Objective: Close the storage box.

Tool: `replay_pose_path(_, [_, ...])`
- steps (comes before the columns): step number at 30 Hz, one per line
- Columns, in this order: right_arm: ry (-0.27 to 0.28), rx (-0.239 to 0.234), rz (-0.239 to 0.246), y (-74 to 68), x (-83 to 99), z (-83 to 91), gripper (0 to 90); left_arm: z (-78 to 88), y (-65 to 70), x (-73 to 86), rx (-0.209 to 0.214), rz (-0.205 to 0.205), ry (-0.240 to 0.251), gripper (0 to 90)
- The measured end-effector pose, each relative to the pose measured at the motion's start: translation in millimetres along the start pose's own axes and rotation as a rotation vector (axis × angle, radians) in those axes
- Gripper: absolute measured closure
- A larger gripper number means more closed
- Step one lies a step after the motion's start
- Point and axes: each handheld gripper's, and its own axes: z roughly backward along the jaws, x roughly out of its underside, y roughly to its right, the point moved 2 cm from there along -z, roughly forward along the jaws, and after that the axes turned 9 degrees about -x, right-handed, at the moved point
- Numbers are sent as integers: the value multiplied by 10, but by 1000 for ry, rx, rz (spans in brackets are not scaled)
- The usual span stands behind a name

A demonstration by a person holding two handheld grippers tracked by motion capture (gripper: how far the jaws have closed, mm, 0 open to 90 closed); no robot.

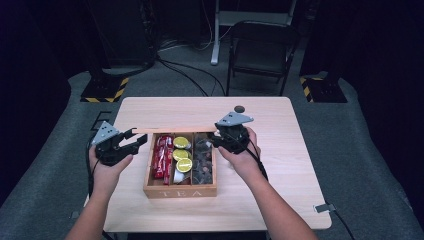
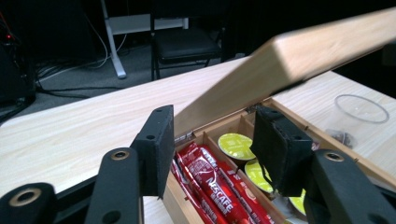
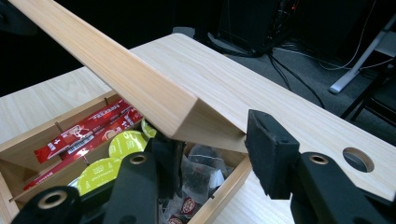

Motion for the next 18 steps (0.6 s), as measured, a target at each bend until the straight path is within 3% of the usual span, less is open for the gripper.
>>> replay_pose_path(3, [0, -2, -7, -9, 8, 1, 568, 24, 15, -25, 7, -2, 10, 519])
replay_pose_path(7, [2, -6, 18, -8, 21, 2, 566, 68, 57, -62, -3, -28, 12, 564])
replay_pose_path(14, [51, -42, -46, -7, 99, 25, 530, 84, 71, -62, -7, -33, -2, 572])
replay_pose_path(18, [45, -42, -21, -29, 120, 58, 493, 57, 58, -109, -12, -22, -3, 575])
